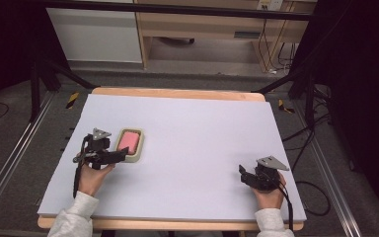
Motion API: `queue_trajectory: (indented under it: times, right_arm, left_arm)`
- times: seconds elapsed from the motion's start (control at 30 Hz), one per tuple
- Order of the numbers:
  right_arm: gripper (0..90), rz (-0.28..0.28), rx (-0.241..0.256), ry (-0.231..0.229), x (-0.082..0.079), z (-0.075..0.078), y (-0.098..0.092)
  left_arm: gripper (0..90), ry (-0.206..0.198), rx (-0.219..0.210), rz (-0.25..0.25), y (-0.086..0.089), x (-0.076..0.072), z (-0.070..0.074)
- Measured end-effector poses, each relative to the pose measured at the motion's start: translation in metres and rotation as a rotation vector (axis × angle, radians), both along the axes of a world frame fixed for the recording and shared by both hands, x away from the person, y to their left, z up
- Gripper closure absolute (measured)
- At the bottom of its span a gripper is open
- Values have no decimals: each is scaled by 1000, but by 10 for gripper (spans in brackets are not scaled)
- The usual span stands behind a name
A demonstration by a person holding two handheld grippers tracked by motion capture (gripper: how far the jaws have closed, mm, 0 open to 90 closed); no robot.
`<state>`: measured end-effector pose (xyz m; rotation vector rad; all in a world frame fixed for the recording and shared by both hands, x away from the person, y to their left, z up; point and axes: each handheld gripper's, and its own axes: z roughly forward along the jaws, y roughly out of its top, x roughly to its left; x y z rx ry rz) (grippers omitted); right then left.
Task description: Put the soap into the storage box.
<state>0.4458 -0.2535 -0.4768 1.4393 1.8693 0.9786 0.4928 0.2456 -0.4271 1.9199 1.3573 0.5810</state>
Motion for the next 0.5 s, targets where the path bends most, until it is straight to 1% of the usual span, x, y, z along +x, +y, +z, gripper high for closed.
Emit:
queue_trajectory:
  times: [0.03, 0.07, 0.1, 0.2, 0.27, 0.5]
  right_arm:
    - [257, -1, 1, 0, 0, 0, 0]
    - [255, -1, 0, -1, 0, 0, 0]
    - [251, 0, 0, 0, 0, 0, 0]
    - [244, -5, -1, 3, 0, -1, -1]
    - [235, -5, 0, 3, 0, -1, -1]
    - [211, -15, 3, 8, -1, -2, -2]
  left_arm:
    - [239, -9, -5, 1, 1, -2, -1]
    - [239, -11, 3, -3, 3, -5, -2]
    - [239, -17, 3, 1, 3, -8, -3]
    - [234, -21, 0, -4, 6, -12, -5]
    - [234, -37, 0, -5, 10, -18, -7]
    - [229, -47, 16, -6, 21, -32, -14]
